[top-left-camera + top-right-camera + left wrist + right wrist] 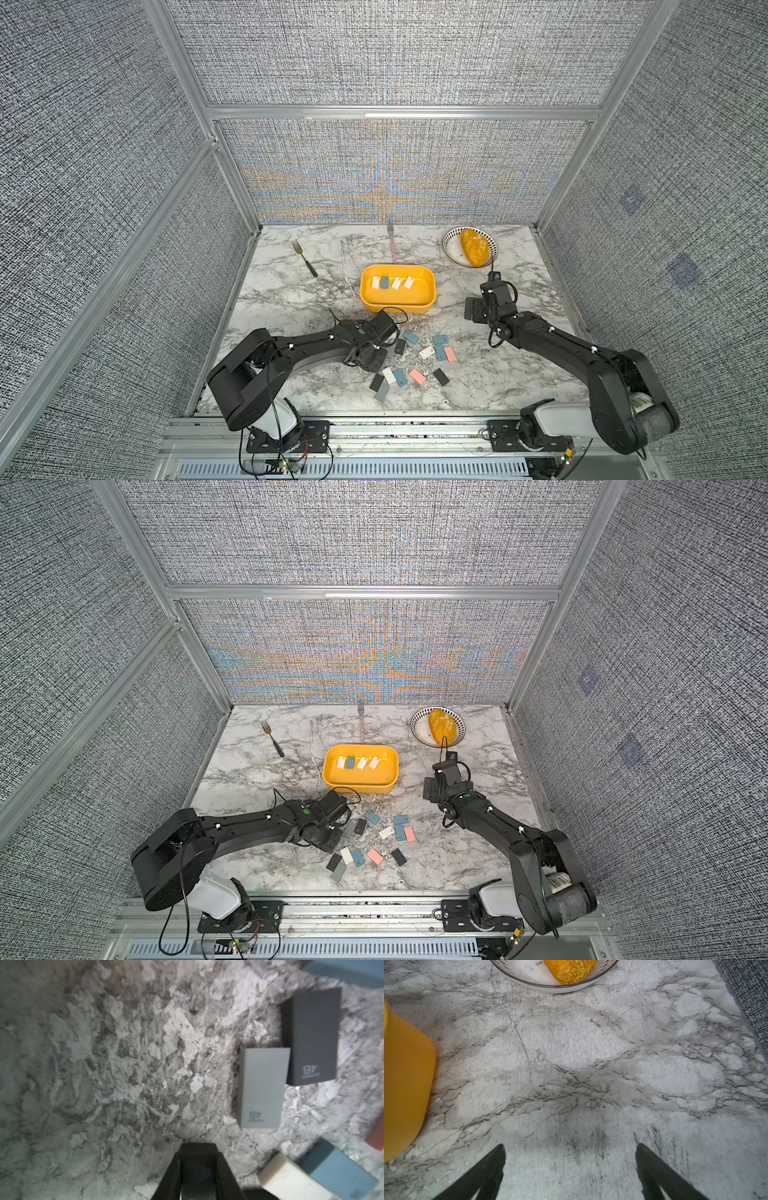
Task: Put the eraser in the storage box
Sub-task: Pick up the eraser from the center of the board, then place the eraser in the storage box.
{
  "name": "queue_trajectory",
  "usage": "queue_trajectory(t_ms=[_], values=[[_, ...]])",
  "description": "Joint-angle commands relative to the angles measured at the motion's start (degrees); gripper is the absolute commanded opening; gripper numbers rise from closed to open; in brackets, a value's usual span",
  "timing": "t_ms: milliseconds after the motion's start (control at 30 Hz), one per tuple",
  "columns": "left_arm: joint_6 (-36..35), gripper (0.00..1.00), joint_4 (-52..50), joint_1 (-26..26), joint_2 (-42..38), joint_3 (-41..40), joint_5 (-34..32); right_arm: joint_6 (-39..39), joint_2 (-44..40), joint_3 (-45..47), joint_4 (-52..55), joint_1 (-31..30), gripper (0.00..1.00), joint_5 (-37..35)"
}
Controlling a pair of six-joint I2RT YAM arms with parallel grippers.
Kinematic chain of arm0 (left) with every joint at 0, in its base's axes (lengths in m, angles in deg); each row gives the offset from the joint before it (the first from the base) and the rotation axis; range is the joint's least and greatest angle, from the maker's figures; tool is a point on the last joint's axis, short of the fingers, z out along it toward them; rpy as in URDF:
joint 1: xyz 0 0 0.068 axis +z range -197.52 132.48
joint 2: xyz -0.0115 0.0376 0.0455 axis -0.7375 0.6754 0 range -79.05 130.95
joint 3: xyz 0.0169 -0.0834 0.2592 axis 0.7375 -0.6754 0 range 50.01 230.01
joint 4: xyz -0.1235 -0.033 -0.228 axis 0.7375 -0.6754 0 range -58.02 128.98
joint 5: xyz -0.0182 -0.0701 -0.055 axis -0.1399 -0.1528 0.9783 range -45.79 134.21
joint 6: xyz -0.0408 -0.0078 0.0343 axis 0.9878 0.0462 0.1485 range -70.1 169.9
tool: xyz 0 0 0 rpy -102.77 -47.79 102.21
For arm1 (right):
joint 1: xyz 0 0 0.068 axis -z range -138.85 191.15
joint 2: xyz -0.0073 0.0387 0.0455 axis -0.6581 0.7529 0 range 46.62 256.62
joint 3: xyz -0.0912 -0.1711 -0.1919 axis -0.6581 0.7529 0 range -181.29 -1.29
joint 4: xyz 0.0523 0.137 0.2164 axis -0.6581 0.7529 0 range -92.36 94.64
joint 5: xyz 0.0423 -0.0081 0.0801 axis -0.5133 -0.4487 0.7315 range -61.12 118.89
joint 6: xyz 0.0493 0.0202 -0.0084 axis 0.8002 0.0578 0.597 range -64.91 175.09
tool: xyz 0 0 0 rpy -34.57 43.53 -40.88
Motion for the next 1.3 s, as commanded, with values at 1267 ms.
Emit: queue_trajectory(t_ms=[1267], values=[[-9.77,0.26,1.07,11.42,3.61,23.03,-5.07,0.02,-1.2,-0.38,0.68,-0.02,0.98,-1.74]])
